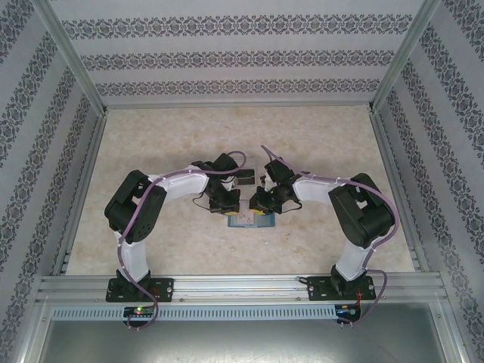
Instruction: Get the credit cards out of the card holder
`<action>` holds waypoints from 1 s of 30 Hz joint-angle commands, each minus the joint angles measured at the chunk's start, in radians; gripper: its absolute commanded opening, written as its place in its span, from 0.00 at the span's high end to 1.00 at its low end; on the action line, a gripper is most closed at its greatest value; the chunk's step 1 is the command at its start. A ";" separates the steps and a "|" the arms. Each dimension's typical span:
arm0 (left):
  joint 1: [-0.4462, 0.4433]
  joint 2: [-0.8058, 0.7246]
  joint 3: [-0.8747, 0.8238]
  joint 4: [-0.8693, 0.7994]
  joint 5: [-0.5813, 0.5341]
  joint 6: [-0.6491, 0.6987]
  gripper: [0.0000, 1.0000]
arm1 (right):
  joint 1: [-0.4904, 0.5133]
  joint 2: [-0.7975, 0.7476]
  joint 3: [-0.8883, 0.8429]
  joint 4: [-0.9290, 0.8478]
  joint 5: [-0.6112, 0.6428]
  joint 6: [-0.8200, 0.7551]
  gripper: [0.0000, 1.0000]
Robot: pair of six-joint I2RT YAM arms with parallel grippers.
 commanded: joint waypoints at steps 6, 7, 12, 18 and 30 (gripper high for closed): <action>-0.025 0.056 -0.016 -0.084 -0.051 0.022 1.00 | -0.007 -0.048 -0.017 -0.048 0.069 -0.027 0.89; -0.025 0.056 -0.018 -0.083 -0.051 0.022 1.00 | -0.009 -0.051 -0.017 -0.058 0.074 -0.032 0.90; -0.025 0.056 -0.018 -0.083 -0.049 0.023 1.00 | -0.015 -0.060 -0.003 -0.125 0.120 -0.064 0.91; -0.025 0.058 -0.018 -0.083 -0.049 0.025 1.00 | -0.015 -0.069 0.033 -0.229 0.203 -0.114 0.90; -0.025 0.060 -0.016 -0.086 -0.047 0.026 1.00 | -0.010 -0.086 0.083 -0.338 0.299 -0.164 0.90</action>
